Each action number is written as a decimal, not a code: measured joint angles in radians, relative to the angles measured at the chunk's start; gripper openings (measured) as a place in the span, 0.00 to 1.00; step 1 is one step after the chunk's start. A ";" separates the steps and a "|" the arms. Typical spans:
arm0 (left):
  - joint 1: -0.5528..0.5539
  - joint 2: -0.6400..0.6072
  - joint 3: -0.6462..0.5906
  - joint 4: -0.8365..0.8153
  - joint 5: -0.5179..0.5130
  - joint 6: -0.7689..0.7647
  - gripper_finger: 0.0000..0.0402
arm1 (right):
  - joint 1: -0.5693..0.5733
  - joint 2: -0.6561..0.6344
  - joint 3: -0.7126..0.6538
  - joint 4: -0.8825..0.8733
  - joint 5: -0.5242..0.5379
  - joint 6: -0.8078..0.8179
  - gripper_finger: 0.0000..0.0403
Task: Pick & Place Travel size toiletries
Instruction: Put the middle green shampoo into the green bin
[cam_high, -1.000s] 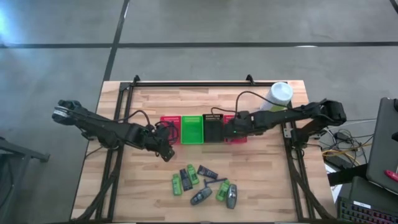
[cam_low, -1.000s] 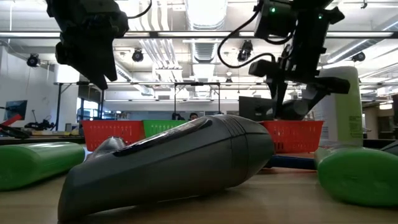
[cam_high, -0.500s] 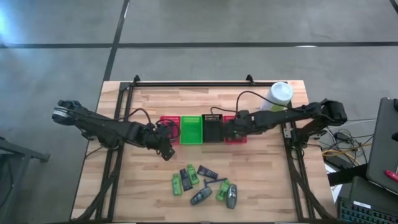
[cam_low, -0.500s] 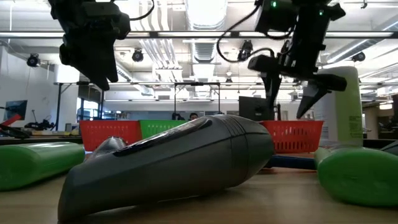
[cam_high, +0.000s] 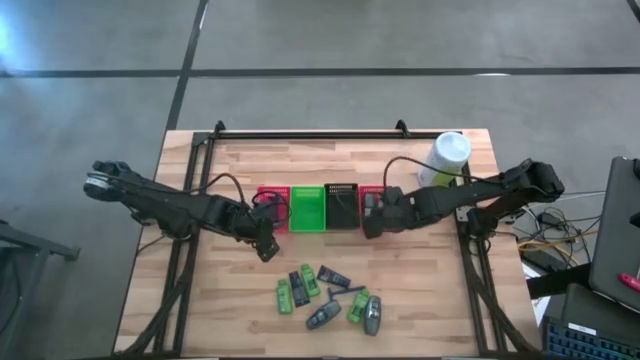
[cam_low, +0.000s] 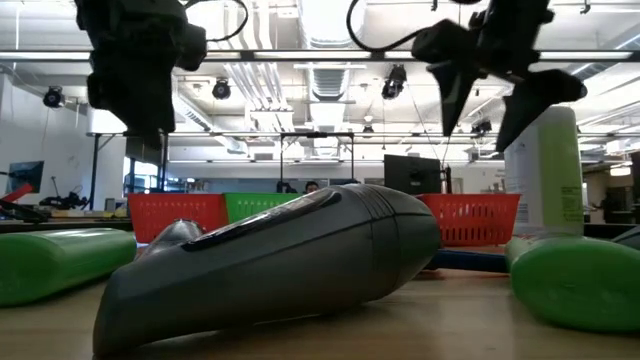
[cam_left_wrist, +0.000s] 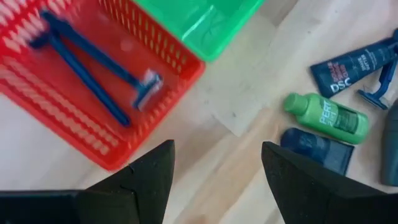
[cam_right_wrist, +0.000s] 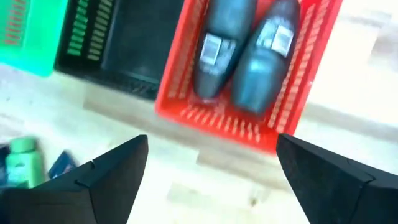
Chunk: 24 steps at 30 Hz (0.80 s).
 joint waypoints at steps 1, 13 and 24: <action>-0.001 0.000 -0.004 -0.001 0.009 -0.027 0.61 | 0.012 0.000 -0.001 -0.005 -0.007 0.016 0.85; -0.167 0.023 -0.024 0.034 0.005 -0.513 0.61 | 0.059 -0.002 -0.053 -0.027 -0.013 -0.006 0.83; -0.344 0.187 0.011 0.140 -0.026 -0.926 0.61 | 0.059 -0.009 -0.056 -0.029 0.017 -0.170 0.90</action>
